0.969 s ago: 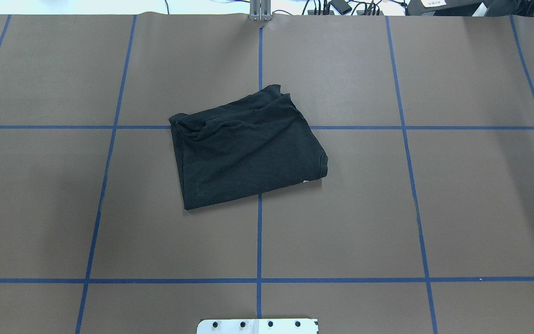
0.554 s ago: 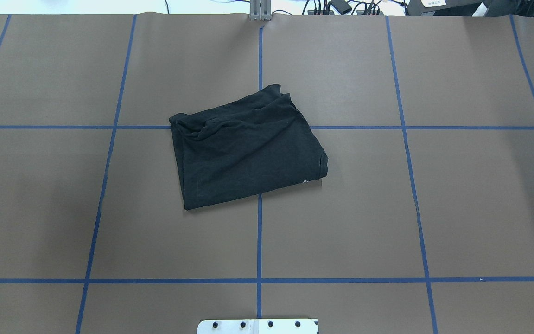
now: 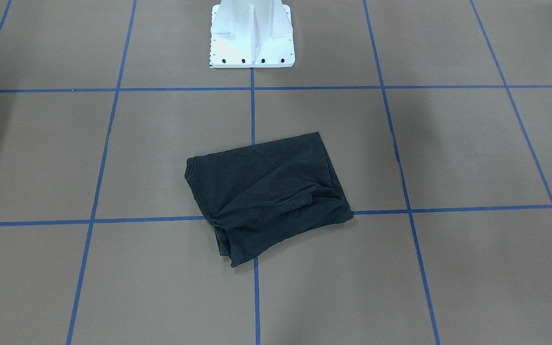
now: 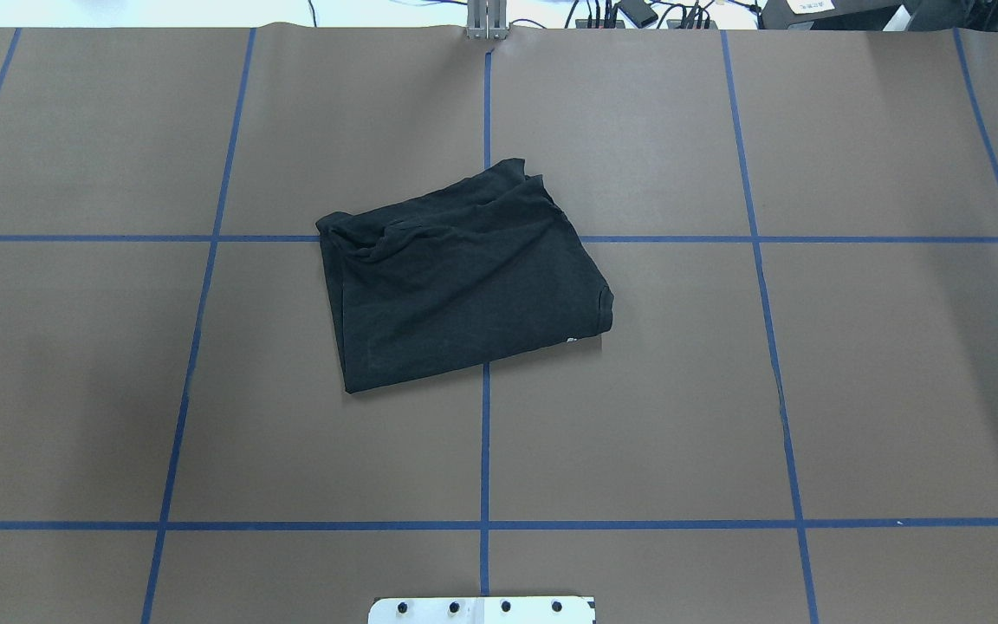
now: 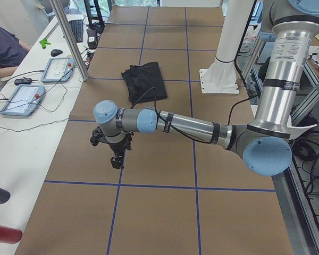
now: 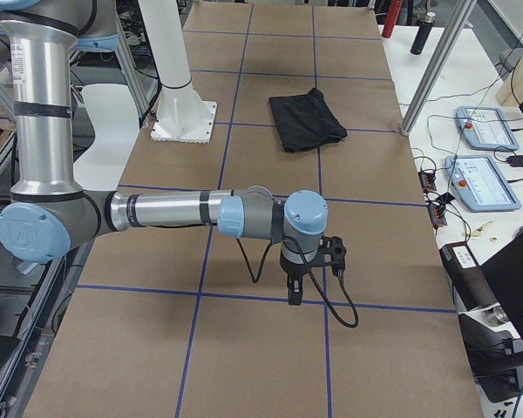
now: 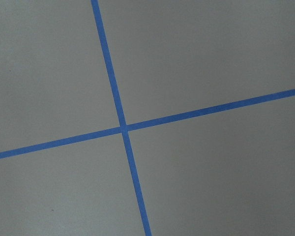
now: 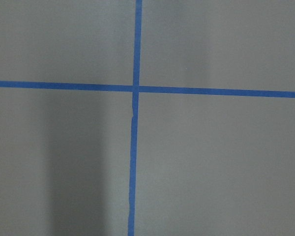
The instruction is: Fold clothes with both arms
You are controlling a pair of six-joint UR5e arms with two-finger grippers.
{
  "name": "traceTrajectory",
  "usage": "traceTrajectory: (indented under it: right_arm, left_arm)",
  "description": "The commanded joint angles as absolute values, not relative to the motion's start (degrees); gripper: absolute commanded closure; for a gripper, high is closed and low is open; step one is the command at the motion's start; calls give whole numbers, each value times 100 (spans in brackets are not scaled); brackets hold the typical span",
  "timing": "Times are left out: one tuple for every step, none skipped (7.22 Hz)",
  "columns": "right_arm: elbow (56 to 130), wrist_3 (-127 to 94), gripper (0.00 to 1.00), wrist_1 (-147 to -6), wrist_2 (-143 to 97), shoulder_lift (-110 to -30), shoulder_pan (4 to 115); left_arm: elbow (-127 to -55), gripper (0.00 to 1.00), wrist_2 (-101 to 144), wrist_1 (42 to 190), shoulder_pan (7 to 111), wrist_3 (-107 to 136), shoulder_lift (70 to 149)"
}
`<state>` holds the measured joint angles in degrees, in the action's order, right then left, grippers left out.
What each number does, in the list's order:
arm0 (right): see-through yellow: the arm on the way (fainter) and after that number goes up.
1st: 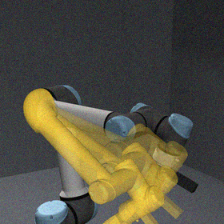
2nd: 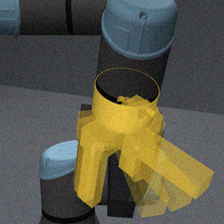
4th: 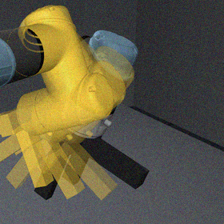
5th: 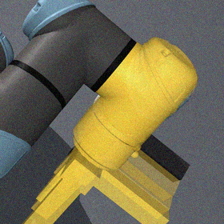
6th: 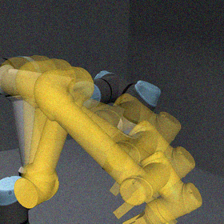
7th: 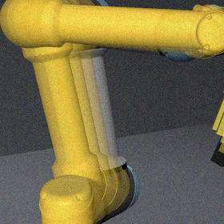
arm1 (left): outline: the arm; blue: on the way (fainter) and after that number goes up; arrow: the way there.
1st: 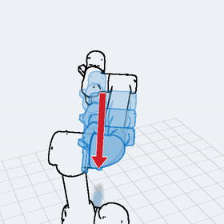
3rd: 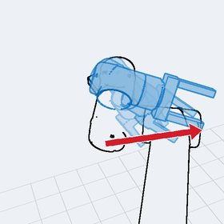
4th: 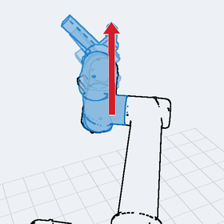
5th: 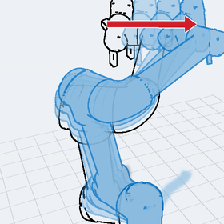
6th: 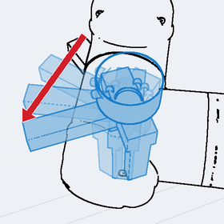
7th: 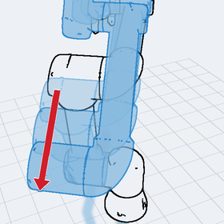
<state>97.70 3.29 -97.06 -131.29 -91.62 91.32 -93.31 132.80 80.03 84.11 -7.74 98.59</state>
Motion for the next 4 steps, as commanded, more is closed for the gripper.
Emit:
traceTrajectory:
  right_arm:
    - [9808,202,0,-9554,-13104,-9176,8991]
    - [9809,202,0,-9554,-13104,-9176,8991]
    - [9809,202,0,-9467,-13104,-9176,8991]
    - [9809,202,0,-9440,-13104,-9184,8991]
  left_arm:
    - [-9501,0,13289,8024,8411,-773,9739]
    - [-9501,0,13289,8024,8402,-747,9747]
    - [-9423,0,13280,8016,8368,-721,9799]
    - [-9474,0,13263,7981,8367,-703,9817]
